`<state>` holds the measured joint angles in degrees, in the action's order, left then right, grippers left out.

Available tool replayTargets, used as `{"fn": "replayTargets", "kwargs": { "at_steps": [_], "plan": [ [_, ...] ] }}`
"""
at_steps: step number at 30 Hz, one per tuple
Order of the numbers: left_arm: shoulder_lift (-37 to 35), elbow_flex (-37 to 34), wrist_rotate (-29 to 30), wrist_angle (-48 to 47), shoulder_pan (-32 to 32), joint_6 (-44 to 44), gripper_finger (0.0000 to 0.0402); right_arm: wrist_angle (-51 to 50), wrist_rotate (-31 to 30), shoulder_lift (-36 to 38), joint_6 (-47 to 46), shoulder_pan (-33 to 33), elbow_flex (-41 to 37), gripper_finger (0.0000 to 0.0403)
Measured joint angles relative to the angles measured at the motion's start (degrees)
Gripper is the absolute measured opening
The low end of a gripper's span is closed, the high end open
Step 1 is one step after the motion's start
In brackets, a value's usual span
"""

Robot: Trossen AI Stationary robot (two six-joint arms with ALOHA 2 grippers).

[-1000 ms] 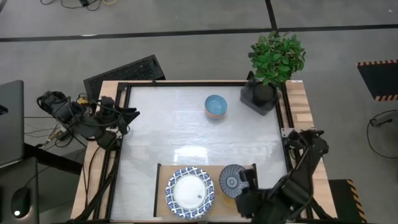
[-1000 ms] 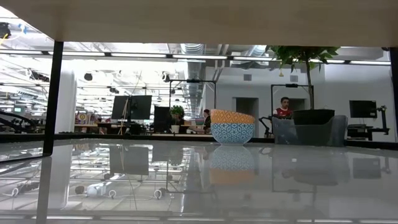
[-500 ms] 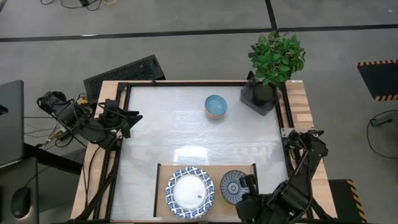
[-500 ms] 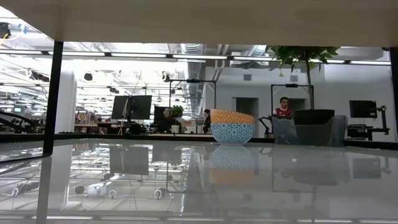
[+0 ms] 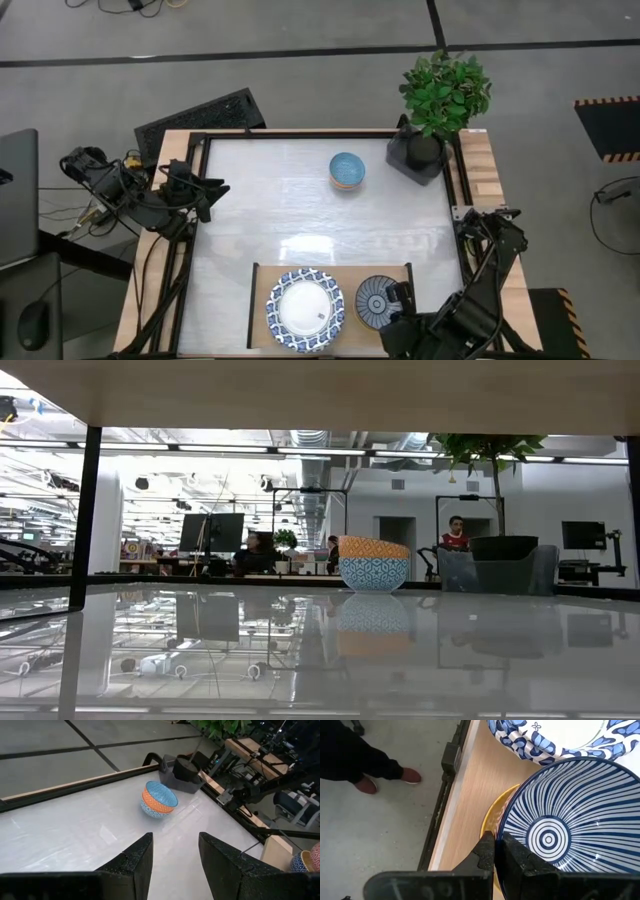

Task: Place and stack plates onto a shelf
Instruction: Stack the blue bowl on top of the yellow bowl on the shelf

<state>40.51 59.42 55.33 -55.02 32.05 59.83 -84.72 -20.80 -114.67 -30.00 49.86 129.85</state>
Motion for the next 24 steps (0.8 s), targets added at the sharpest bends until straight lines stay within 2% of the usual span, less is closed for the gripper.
{"fn": "replayTargets", "kwargs": {
  "at_steps": [8,24],
  "plan": [
    [0.0,0.0,0.0,0.0,0.0,0.4,0.0143,3.1,1.0,0.0,-0.1,0.0,-2.6,0.0033],
    [0.0,0.0,0.0,0.0,0.0,0.9,0.0143,2.4,1.2,0.0,0.0,0.0,-2.7,0.0046]
  ]
}}
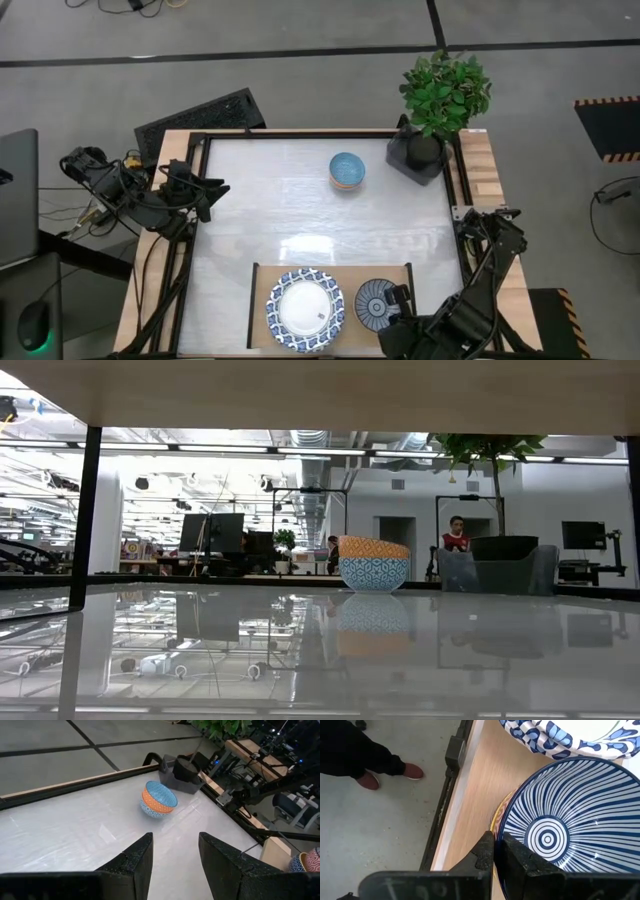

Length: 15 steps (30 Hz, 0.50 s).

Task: Place and stack plates onto a shelf
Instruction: Stack the blue bowl on top of the yellow bowl on the shelf

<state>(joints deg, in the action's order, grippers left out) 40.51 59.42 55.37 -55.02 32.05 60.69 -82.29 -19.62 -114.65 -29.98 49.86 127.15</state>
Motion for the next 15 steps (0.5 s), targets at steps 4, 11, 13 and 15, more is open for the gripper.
{"fn": "replayTargets", "kwargs": {
  "at_steps": [4,11,13,15],
  "plan": [
    [0.0,0.0,0.0,0.0,0.0,0.0,0.0143,0.0,0.0,0.0,0.0,0.0,0.0,0.0047],
    [0.0,0.0,0.0,0.0,0.0,0.0,0.0143,0.0,0.0,0.0,0.0,0.0,0.0,0.0048],
    [0.0,0.0,0.0,0.0,0.0,0.0,0.0143,0.0,0.0,0.0,0.0,0.0,0.0,0.0049],
    [0.0,0.0,0.0,0.0,0.0,0.0,0.0143,0.7,0.0,0.1,0.0,-0.1,-0.7,0.0049]
  ]
}}
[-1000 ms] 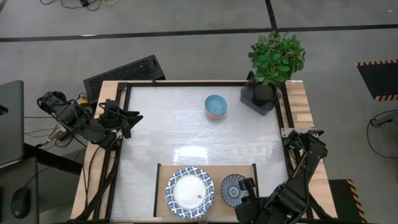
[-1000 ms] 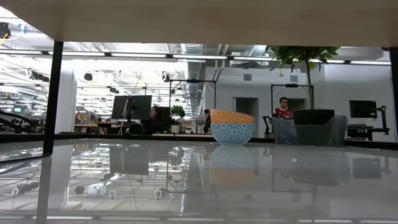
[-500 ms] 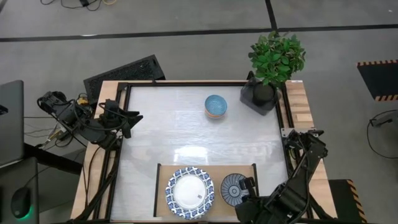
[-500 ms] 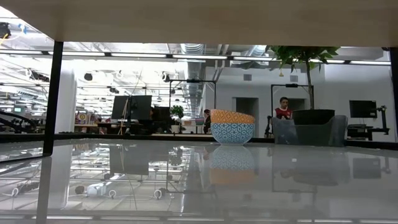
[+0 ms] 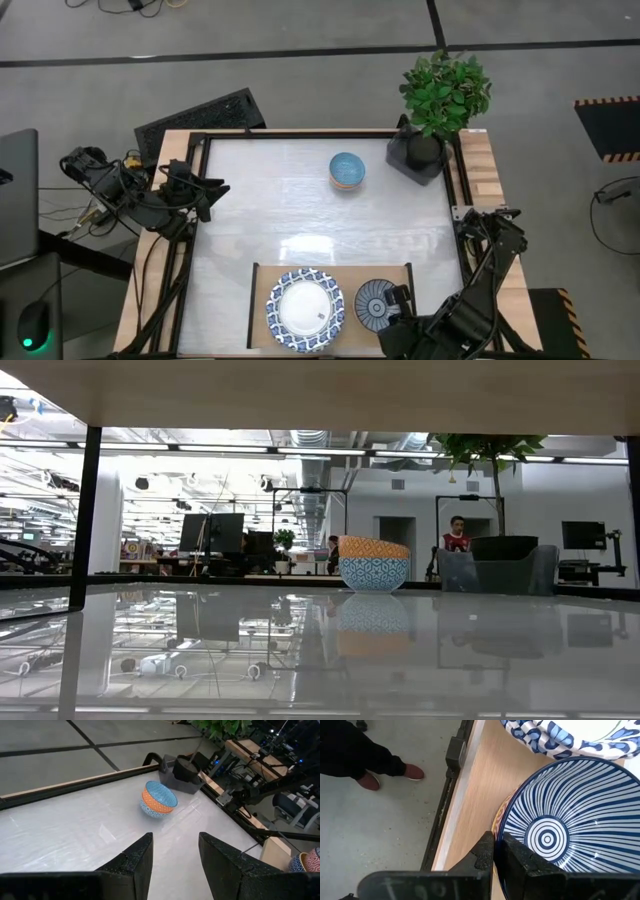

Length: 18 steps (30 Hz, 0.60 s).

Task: Place and stack plates onto a shelf
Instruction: Stack the blue bowl on top of the yellow bowl on the shelf

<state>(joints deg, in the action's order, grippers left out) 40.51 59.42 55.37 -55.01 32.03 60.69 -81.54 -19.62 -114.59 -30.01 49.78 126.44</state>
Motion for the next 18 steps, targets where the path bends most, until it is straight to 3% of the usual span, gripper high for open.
{"fn": "replayTargets", "kwargs": {
  "at_steps": [18],
  "plan": [
    [0.0,0.0,0.0,0.0,0.0,0.0,0.0143,0.4,0.3,0.7,0.5,-0.4,-1.4,0.0054]
  ]
}}
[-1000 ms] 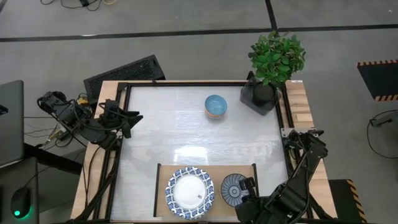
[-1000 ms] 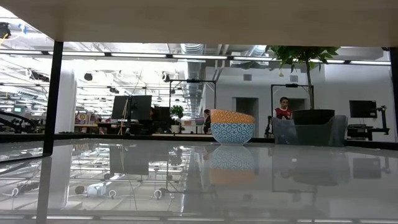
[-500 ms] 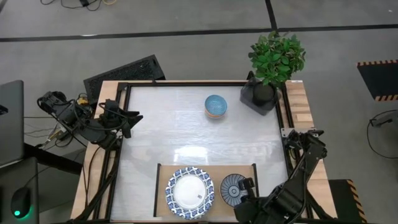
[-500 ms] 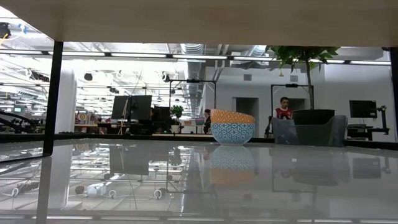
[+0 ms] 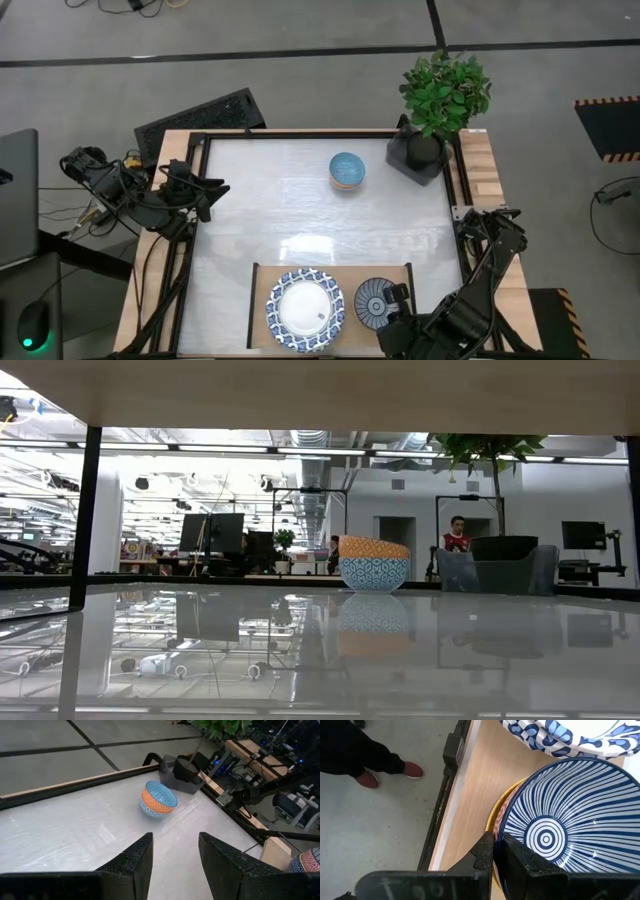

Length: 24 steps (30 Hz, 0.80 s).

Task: Place and stack plates onto a shelf
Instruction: Stack the blue bowl on top of the yellow bowl on the shelf

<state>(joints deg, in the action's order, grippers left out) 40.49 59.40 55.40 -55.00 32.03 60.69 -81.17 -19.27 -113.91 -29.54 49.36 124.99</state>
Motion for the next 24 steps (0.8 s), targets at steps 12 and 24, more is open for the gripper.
{"fn": "replayTargets", "kwargs": {
  "at_steps": [12,24],
  "plan": [
    [0.0,0.0,-0.4,0.0,0.0,0.0,0.0143,0.0,-0.2,-0.4,0.0,-0.3,0.0,0.0071],
    [0.0,0.0,-0.9,0.0,0.0,0.0,0.0143,0.1,-0.2,-0.4,0.2,-0.3,0.0,0.0076]
  ]
}}
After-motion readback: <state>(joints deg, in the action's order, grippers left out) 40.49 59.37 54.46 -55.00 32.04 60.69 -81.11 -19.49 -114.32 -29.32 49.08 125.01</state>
